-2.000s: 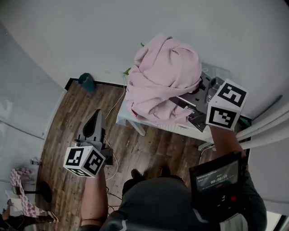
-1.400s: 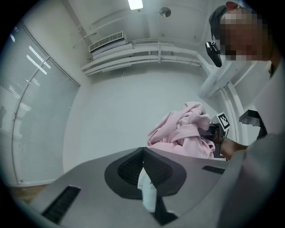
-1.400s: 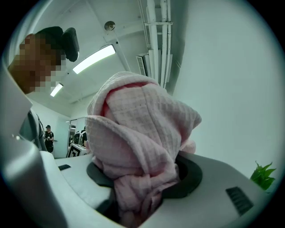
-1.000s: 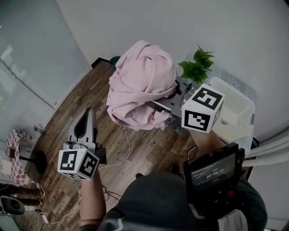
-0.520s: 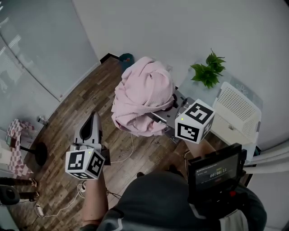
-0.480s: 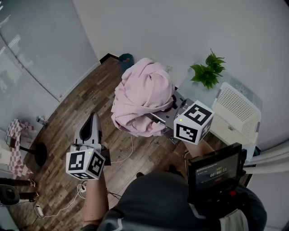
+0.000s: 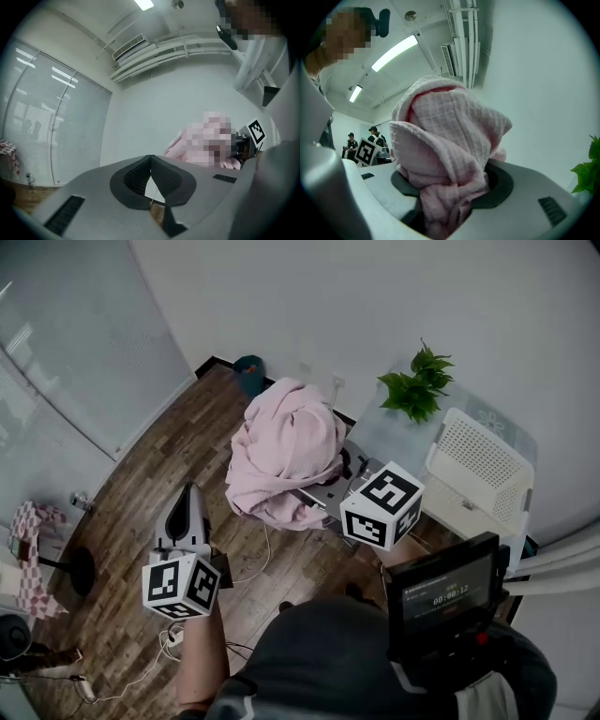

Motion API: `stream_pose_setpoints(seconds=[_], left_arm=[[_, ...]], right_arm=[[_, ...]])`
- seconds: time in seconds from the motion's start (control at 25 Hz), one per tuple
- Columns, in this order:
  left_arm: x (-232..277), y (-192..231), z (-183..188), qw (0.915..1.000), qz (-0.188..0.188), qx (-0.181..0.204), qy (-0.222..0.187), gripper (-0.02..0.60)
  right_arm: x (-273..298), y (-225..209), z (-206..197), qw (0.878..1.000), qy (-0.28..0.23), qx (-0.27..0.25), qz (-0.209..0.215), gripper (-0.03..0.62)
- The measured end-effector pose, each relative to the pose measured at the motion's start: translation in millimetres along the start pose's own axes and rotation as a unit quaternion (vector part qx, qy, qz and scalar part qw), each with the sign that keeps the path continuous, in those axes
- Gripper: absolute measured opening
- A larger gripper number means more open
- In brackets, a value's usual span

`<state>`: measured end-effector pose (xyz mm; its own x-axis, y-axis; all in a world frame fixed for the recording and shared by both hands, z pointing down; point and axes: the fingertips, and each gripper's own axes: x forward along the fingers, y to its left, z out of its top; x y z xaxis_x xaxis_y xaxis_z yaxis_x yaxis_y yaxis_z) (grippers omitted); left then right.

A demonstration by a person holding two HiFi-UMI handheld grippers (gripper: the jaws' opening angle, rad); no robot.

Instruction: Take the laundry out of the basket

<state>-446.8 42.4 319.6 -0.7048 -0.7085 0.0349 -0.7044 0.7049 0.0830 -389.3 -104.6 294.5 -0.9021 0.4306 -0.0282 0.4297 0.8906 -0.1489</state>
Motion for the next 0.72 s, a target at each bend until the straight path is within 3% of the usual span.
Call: stream_pose_setpoints(seconds=[0.72], left_arm=[[10.3,-17.8,-4.9,0.9996,-0.026,-0.01,0.006,0.009]], right_arm=[[-9.2,-1.5,-3.5,1.0,0.012,-0.017,-0.014,0.268]])
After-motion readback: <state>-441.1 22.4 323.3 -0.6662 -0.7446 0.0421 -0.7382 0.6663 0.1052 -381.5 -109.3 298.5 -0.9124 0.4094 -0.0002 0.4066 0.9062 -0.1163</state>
